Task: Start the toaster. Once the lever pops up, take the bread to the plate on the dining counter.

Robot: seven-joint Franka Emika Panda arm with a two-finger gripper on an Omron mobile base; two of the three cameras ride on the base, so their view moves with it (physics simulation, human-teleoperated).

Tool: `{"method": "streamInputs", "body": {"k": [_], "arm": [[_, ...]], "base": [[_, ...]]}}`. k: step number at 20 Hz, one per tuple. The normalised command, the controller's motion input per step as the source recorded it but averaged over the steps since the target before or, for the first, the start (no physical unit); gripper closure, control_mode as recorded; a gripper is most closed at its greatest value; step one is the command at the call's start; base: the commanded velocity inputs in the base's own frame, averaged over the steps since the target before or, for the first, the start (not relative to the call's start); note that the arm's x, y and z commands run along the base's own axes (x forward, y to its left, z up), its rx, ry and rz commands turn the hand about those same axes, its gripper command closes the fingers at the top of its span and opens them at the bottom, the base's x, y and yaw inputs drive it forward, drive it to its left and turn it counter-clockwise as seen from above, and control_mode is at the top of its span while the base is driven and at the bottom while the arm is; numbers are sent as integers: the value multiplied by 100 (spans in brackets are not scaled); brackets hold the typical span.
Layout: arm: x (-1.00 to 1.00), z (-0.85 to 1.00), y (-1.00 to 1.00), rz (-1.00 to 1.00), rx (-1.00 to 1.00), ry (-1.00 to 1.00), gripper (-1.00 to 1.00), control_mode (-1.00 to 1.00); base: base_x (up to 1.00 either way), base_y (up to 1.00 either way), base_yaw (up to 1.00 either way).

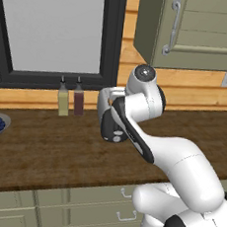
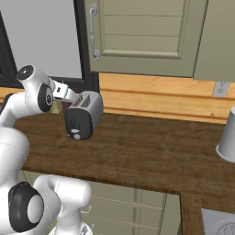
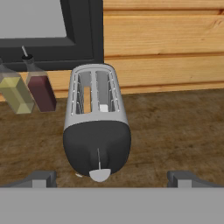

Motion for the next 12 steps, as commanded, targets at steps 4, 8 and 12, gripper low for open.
{"method": "streamInputs", "body": {"k": [4, 8, 12], "arm": [[0, 0, 0, 0, 0, 0, -100, -100], [0, 0, 0, 0, 0, 0, -100, -100], [0, 0, 0, 0, 0, 0, -100, -100]], "base": [[0, 0, 0], [0, 0, 0], [0, 0, 0]]}}
